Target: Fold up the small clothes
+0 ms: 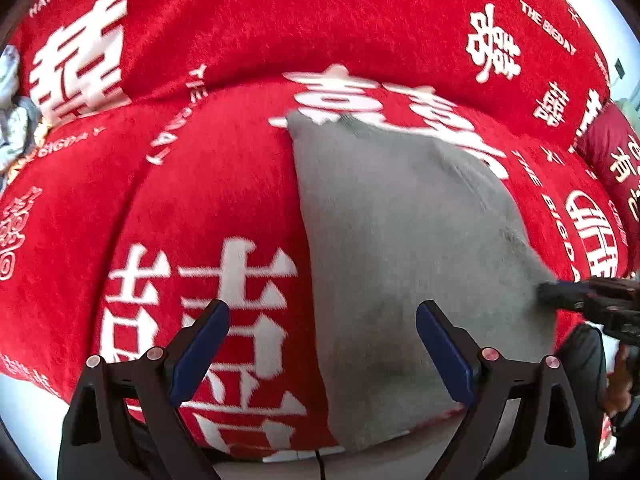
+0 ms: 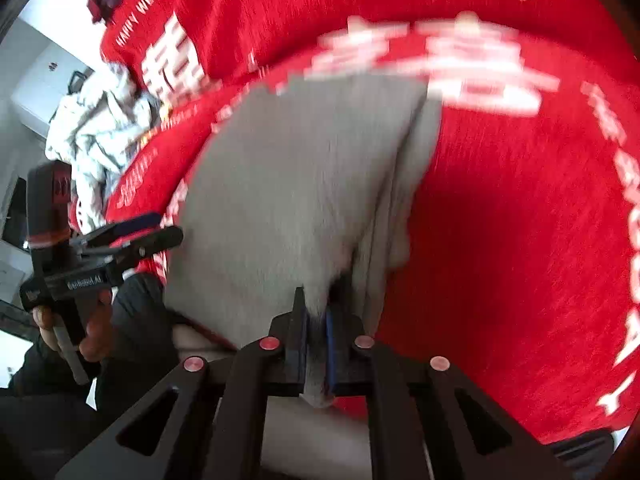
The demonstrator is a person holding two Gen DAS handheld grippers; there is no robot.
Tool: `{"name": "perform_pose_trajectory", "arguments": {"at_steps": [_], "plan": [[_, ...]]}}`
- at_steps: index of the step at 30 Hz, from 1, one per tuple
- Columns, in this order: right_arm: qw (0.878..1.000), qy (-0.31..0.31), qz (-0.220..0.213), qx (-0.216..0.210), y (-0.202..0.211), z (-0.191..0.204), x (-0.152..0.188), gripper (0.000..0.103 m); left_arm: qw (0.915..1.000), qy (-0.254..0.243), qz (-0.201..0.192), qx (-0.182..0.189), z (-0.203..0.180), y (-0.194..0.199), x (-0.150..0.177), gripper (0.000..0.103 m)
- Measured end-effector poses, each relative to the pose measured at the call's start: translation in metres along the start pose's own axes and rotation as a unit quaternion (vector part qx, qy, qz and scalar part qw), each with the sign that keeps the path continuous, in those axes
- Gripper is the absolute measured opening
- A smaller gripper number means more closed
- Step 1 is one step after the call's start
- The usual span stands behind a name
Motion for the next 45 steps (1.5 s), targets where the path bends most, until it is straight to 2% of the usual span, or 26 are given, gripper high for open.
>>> {"name": "perform_pose_trajectory", "arguments": {"at_steps": [3, 5, 8, 10, 11, 12, 13, 16, 21, 24, 25, 27, 29, 31, 32, 35, 38, 39, 42, 45], "plan": [[0.999, 0.024, -0.02, -0.011, 0.007, 0.015, -0.014, 0.011, 0.9994, 0.024, 0.023, -0.01, 0.008, -0.018, -0.007, 0.095], [0.999, 0.043, -0.011, 0.007, 0.0, 0.025, -0.02, 0.011, 0.9987, 0.025, 0.039, -0.02, 0.009, -0.028, -0.006, 0.095], [0.997, 0.061, -0.007, 0.039, -0.003, 0.032, -0.021, 0.011, 0.9987, 0.014, 0.038, -0.029, 0.005, -0.031, 0.0, 0.095], [0.996, 0.056, 0.005, 0.075, -0.004, 0.024, -0.019, 0.025, 0.9988, 0.009, 0.036, -0.033, 0.003, -0.031, 0.0, 0.095], [0.994, 0.052, 0.009, 0.1, -0.004, 0.017, -0.018, 0.04, 0.9988, 0.005, 0.036, -0.034, 0.002, -0.031, 0.0, 0.095], [0.992, 0.05, 0.009, 0.118, -0.002, 0.012, -0.017, 0.049, 0.9988, 0.003, 0.036, -0.034, 0.001, -0.031, -0.001, 0.095], [0.991, 0.046, 0.006, 0.122, 0.001, 0.008, -0.016, 0.05, 0.9988, 0.002, 0.035, -0.035, 0.0, -0.031, 0.0, 0.095], [0.993, 0.028, -0.009, 0.115, 0.014, 0.005, -0.019, 0.05, 0.9988, 0.0, 0.035, -0.035, -0.003, -0.032, 0.0, 0.095], [0.993, 0.062, -0.047, 0.09, 0.024, 0.035, -0.033, 0.05, 0.9989, 0.003, 0.035, -0.03, -0.003, -0.032, 0.0, 0.095], [0.996, 0.07, -0.043, 0.038, 0.012, 0.053, -0.039, 0.05, 0.999, 0.007, 0.036, -0.026, -0.001, -0.033, 0.0, 0.095], [0.997, 0.069, -0.033, 0.014, 0.003, 0.056, -0.04, 0.05, 0.999, 0.009, 0.037, -0.024, -0.001, -0.033, 0.0, 0.095], [0.998, 0.062, -0.007, -0.007, -0.014, 0.055, -0.04, 0.05, 0.999, 0.008, 0.037, -0.022, 0.001, -0.033, 0.001, 0.095], [0.999, 0.049, 0.012, -0.001, -0.03, 0.044, -0.038, 0.05, 0.9991, 0.006, 0.037, -0.021, 0.001, -0.033, 0.002, 0.095], [0.998, 0.036, 0.022, 0.037, -0.043, 0.027, -0.033, 0.047, 0.9991, 0.006, 0.04, -0.014, 0.003, -0.035, 0.003, 0.097], [0.999, 0.019, 0.03, 0.026, -0.047, 0.016, -0.03, 0.041, 0.9989, 0.009, 0.042, -0.016, 0.004, -0.036, 0.003, 0.1], [1.0, -0.012, 0.024, -0.01, -0.04, 0.007, -0.029, 0.041, 0.9986, 0.025, 0.047, -0.008, 0.007, -0.036, 0.001, 0.1], [1.0, 0.007, 0.011, 0.007, -0.031, 0.015, -0.037, 0.043, 0.9982, 0.051, 0.029, 0.011, 0.014, -0.028, -0.012, 0.1], [1.0, 0.012, 0.005, 0.014, -0.028, 0.016, -0.043, 0.047, 0.9982, 0.054, 0.026, 0.002, 0.016, -0.029, -0.019, 0.1], [0.999, 0.032, -0.012, 0.029, -0.029, 0.022, -0.066, 0.048, 0.9978, 0.058, 0.028, -0.017, 0.017, -0.041, -0.035, 0.1], [0.998, 0.047, -0.014, 0.028, -0.044, 0.023, -0.089, 0.053, 0.9959, 0.06, 0.064, -0.024, 0.017, -0.069, -0.039, 0.101]]}}
Point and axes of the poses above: each gripper's, at about its wrist camera, not at the fingertips, and y roughly against the way its jaws point, z to its left, x to its underside, the point moved 2 cm from there along -y, roughly the way its jaws point, and after that the axes turned 6 degrees about -y, right-handed, at the moved point
